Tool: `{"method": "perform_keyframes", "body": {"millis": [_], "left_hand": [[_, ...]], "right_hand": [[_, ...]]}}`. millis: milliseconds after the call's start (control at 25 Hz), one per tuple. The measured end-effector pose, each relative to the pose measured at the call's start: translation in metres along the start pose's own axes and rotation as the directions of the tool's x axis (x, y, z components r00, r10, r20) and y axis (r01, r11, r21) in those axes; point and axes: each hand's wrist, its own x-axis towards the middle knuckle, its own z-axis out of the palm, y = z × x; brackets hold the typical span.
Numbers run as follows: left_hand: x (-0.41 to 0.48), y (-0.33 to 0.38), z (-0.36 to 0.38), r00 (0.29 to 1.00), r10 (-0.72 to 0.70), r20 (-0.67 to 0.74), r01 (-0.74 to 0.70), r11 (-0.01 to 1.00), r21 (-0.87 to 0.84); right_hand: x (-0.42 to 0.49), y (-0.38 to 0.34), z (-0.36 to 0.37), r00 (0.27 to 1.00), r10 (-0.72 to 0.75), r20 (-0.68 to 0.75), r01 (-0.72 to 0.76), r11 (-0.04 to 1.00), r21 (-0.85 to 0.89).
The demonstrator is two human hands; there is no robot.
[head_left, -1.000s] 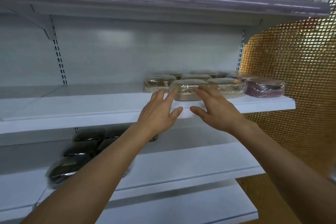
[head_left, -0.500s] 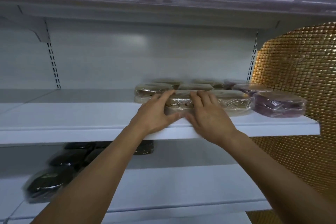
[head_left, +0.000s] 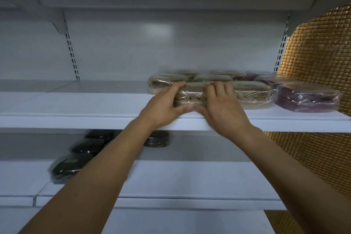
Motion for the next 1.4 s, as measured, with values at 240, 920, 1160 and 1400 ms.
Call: {"method": "perform_keyframes", "body": {"millis": [240, 920, 1160, 1400], "left_hand": [[-0.044, 0.007, -0.014, 0.998, 0.044, -0.036, -0.046, 0.997, -0.06], [-0.199, -0.014, 0.005, 0.996, 0.086, -0.033, -0.09, 0.987, -0.13], [-0.216, -0.035, 0.068, 0.995, 0.026, 0.098, -0.01, 0.987, -0.159], [-0.211, -0.059, 0.132, 0.97, -0.08, 0.23, 0.114, 0.984, -0.139]], "right_hand": [[-0.027, -0.011, -0.025, 1.0, -0.005, 0.005, 0.003, 0.943, 0.332], [-0.155, -0.087, -0.044, 0.969, -0.013, 0.248, -0.086, 0.919, 0.386], [-0.199, -0.079, 0.014, 0.934, 0.0, 0.357, -0.155, 0.9, 0.407], [-0.217, -0.059, 0.08, 0.895, 0.02, 0.445, -0.226, 0.881, 0.415]]}}
